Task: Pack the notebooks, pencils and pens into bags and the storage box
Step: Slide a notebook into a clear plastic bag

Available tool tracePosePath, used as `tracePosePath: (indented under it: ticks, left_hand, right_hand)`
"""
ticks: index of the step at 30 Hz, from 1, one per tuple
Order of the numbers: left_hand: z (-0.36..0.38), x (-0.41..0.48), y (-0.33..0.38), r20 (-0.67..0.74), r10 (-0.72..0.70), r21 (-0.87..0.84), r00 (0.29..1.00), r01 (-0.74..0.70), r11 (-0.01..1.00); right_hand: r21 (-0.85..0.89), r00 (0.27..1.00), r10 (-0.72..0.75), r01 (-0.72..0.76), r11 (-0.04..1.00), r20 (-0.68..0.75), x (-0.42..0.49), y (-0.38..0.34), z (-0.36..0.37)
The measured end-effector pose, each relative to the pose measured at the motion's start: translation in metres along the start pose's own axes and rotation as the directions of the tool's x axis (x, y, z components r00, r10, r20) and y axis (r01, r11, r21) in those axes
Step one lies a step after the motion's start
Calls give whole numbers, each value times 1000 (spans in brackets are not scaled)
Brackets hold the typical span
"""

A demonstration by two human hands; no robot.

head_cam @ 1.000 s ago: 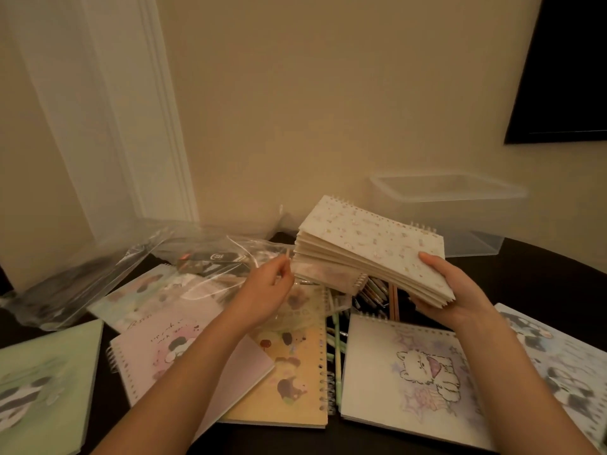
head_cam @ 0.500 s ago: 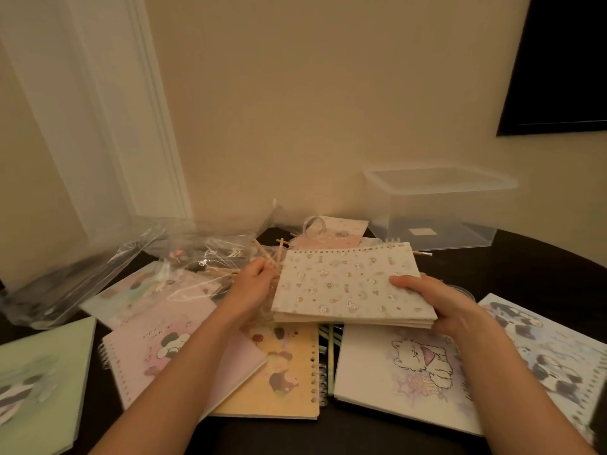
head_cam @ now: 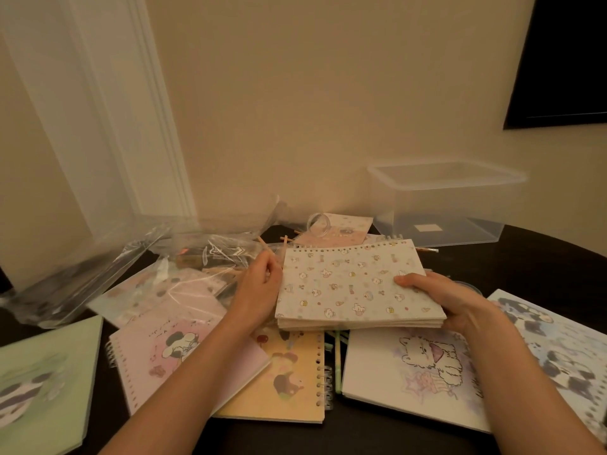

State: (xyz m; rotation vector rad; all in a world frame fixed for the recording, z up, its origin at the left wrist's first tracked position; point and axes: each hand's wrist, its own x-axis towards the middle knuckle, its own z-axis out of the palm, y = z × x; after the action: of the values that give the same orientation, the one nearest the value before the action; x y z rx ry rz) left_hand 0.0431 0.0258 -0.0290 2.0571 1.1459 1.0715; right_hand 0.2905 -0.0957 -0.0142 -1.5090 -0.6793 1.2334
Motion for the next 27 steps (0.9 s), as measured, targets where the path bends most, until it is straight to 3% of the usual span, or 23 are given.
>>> tracePosePath:
  ticks: [14, 27]
  left_hand:
    - [-3, -1, -1, -51, 90, -68, 995, -94, 993]
    - [-10, 7, -1, 115, 145, -82, 983, -136, 987]
  right_hand:
    - [6, 1000, 3, -3, 1000, -5, 1, 1, 0]
    - [15, 999, -36, 35, 999, 34, 2, 3, -1]
